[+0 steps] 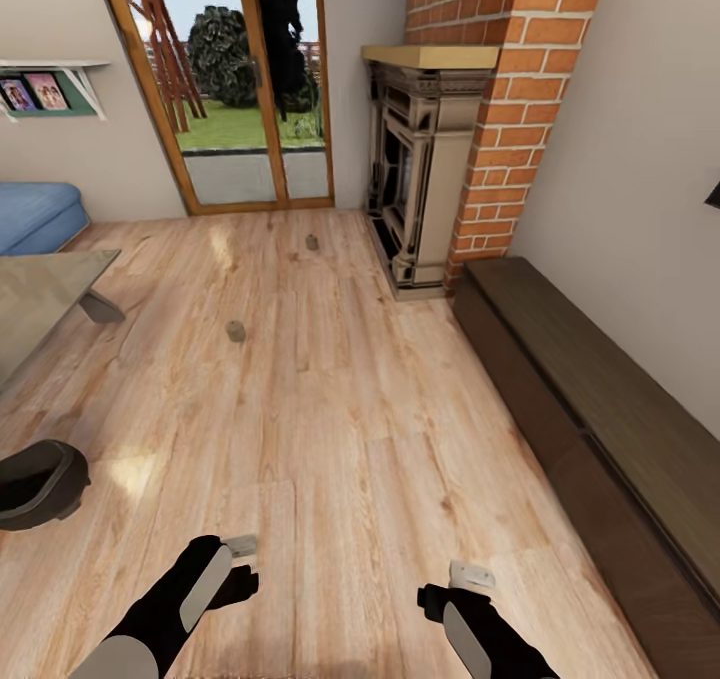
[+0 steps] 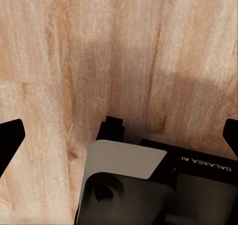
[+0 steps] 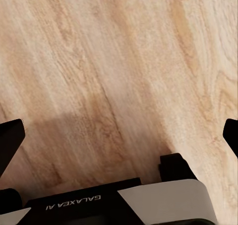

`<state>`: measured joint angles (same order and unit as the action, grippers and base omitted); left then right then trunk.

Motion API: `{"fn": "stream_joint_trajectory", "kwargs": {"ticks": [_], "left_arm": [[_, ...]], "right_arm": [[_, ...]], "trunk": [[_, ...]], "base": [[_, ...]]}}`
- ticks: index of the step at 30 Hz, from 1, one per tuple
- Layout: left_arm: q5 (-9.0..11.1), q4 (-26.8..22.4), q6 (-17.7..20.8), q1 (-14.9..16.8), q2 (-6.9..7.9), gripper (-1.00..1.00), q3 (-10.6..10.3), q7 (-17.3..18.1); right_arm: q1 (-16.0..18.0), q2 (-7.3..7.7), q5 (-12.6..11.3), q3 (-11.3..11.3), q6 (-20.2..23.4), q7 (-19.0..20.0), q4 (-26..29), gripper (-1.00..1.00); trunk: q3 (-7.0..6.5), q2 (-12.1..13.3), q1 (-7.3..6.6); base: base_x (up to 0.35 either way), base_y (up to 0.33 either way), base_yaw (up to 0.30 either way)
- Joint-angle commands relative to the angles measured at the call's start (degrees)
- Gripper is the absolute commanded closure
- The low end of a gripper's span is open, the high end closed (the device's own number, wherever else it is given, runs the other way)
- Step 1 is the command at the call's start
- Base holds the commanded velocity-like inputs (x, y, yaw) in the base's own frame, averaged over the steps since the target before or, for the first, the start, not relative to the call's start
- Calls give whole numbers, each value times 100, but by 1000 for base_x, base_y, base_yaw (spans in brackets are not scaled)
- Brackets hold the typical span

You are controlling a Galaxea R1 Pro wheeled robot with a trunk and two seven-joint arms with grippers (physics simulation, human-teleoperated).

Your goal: Place each of the two pumpkins and all three candles from the living room inside a cabinet in the living room (use any cabinet), then make sure every cabinet is closed, and position the cauldron so it is next to a table in the living room.

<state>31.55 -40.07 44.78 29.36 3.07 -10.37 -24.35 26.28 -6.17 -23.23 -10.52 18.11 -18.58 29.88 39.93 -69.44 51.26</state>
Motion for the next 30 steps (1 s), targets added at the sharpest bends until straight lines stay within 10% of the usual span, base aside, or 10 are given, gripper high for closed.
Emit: {"fn": "stream_joint_trajectory", "kwargs": {"ticks": [1,30], "left_arm": [[-1,0,0,0,0,-100,0,2],[-9,-1,5,0,9,-100,-18,9]], "right_arm": [[0,-4,-6,2,3,-4,0,-100],[0,0,-11,23,-673,46,-111,-100]], "trunk": [[-1,0,0],[-149,0,0]], "base": [[0,0,271],[244,-51,168]]}}
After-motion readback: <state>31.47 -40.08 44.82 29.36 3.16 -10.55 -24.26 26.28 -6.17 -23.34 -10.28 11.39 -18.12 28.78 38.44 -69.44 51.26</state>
